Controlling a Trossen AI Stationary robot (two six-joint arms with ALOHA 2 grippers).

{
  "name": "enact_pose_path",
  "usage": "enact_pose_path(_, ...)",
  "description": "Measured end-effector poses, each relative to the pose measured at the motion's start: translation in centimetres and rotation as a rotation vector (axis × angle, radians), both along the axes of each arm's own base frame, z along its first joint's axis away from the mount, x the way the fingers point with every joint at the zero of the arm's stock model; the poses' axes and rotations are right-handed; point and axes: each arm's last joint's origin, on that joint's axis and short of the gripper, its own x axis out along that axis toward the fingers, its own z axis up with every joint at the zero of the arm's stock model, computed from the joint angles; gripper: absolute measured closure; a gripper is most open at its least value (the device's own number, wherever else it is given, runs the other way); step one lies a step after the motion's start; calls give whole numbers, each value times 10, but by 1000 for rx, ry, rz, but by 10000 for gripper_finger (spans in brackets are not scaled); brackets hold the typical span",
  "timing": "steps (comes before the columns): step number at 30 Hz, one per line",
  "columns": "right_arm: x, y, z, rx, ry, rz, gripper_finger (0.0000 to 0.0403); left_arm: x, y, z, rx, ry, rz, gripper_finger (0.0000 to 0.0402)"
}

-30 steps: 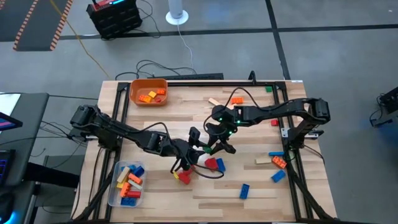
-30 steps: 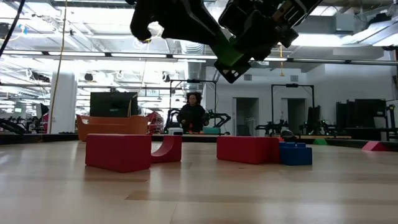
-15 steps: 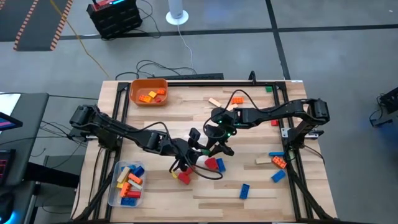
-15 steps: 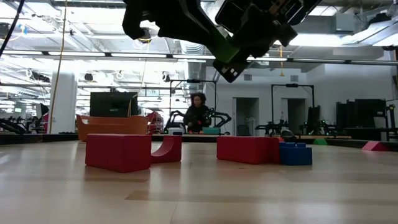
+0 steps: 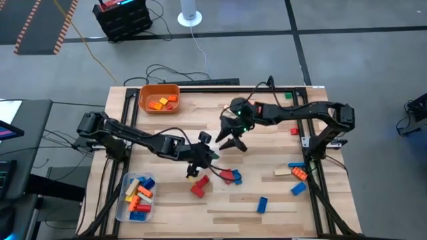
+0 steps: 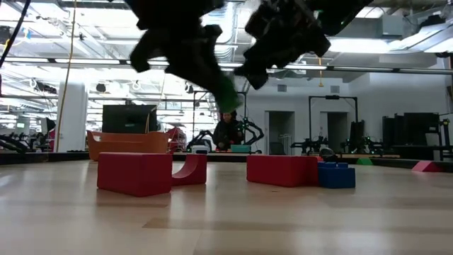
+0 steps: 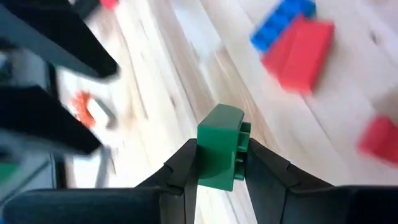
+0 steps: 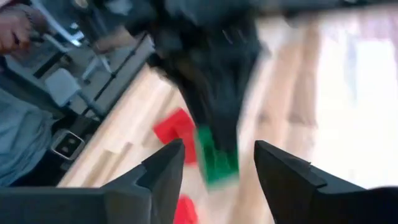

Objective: Sort blocks by size
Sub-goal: Put the small green game piece into the orange bin

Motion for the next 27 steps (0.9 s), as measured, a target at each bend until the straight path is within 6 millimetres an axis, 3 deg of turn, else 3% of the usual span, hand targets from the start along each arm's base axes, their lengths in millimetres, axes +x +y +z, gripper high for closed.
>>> enact_pose_path(6, -16, -33, 4, -7, 27, -100, 156, -16, 21, -14, -41, 219, 125, 301)
enact_pose_path(11, -25, -45, 0, -32, 110, -203, 155, -27, 43, -8, -59, 265, 213, 300)
enact_pose_path(21, -29, -9, -14, -99, 250, -39, 155, -73, 125, 39, -149, 140, 578, 300)
enact_pose_path(27, -28, 6, -33, -139, 191, -35, 155, -100, 183, 35, -196, 140, 857, 299)
